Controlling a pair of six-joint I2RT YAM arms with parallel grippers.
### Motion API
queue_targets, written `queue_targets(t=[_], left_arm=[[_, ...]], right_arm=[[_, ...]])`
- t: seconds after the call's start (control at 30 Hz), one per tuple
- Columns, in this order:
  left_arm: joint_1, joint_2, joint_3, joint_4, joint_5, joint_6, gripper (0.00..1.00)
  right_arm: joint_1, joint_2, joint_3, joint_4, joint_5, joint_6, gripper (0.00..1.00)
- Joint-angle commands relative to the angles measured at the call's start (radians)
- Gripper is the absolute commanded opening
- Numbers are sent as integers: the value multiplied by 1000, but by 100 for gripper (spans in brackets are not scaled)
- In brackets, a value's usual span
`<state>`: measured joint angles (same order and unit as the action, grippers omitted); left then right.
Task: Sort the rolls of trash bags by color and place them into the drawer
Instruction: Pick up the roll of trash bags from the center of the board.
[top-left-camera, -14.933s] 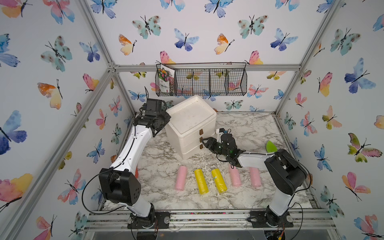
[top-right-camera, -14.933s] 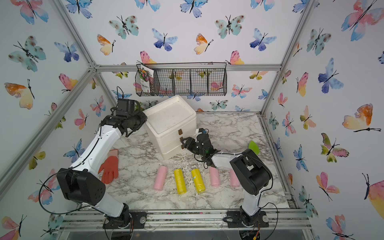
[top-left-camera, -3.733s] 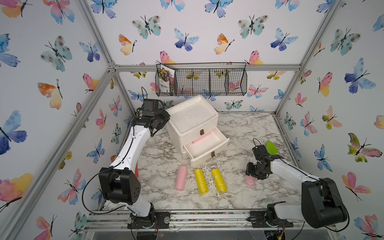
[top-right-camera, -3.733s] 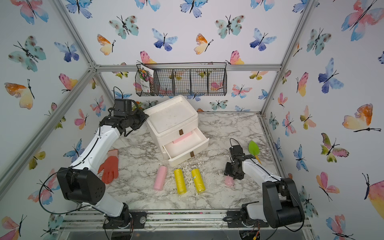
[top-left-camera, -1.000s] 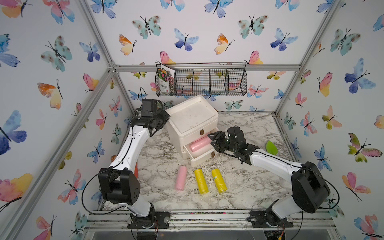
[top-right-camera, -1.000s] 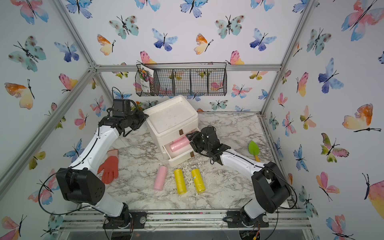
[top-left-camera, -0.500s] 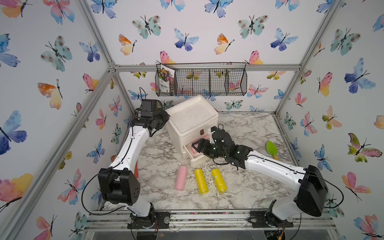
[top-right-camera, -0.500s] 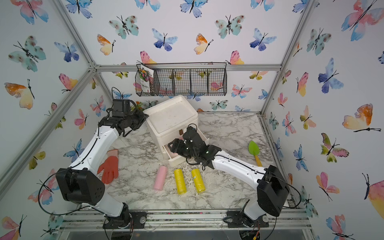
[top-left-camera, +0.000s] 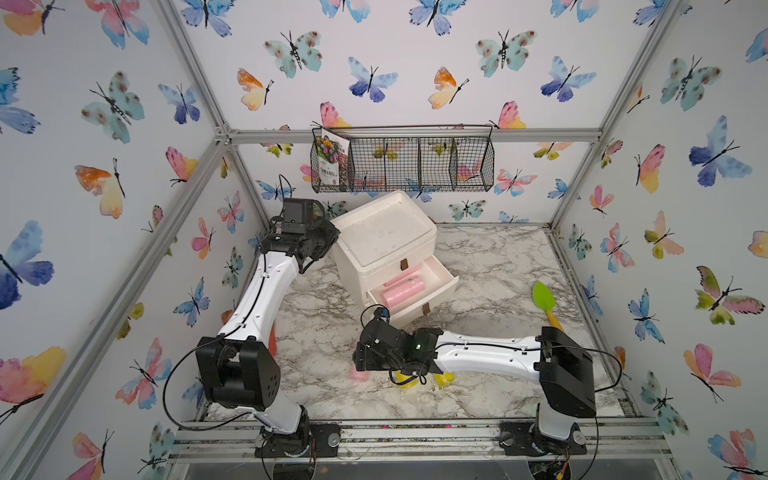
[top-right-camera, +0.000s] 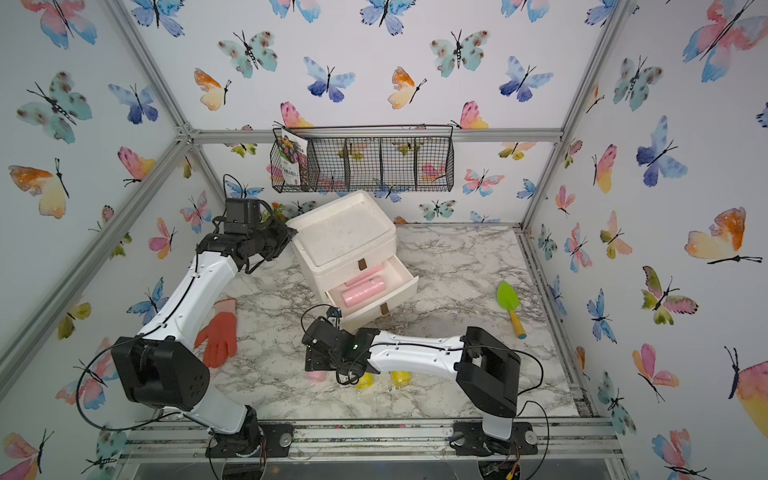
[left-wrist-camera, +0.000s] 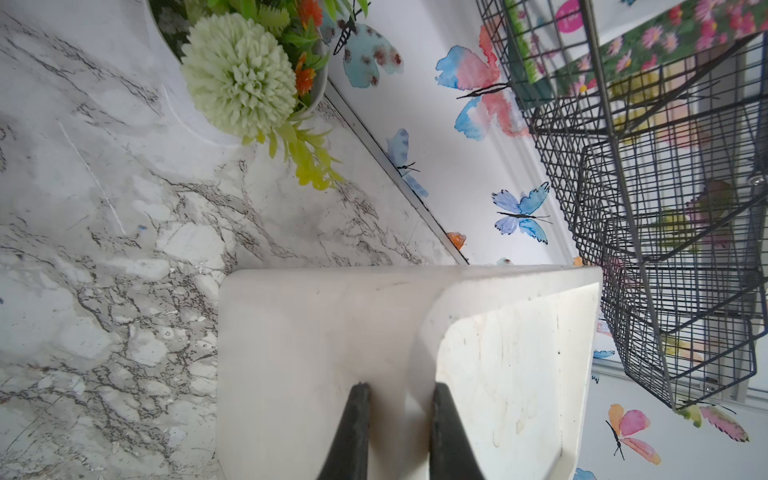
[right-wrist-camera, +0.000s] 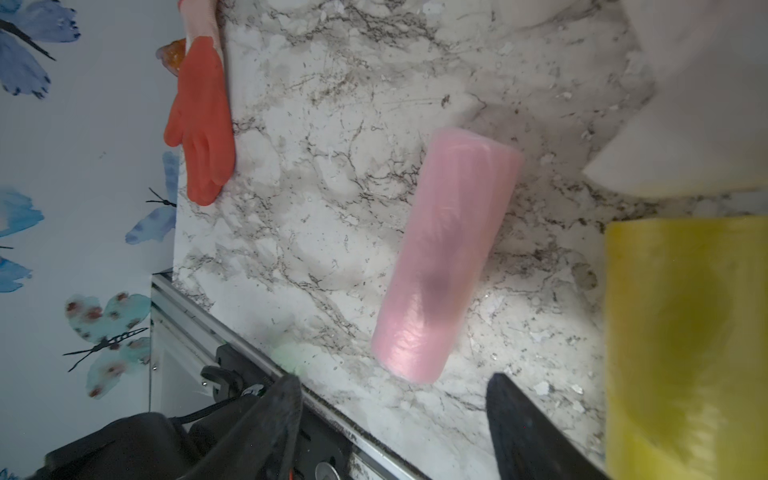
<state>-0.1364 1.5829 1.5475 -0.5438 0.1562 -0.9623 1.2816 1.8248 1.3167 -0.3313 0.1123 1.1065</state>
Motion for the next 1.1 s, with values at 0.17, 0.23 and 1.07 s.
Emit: queue_targets(t=[0.17,0.23,1.07], left_arm=[[7,5,-43,-79,31,-59,0],[6,6,-42,-79,33,-58,0],[7,20,-61,-67,42,-52,0]], right_arm=[[-6,123,110,-52,64,-32,75],[-5,155,139,-58,68,-38,75],[-18,344,278,-170,132,-100,78]])
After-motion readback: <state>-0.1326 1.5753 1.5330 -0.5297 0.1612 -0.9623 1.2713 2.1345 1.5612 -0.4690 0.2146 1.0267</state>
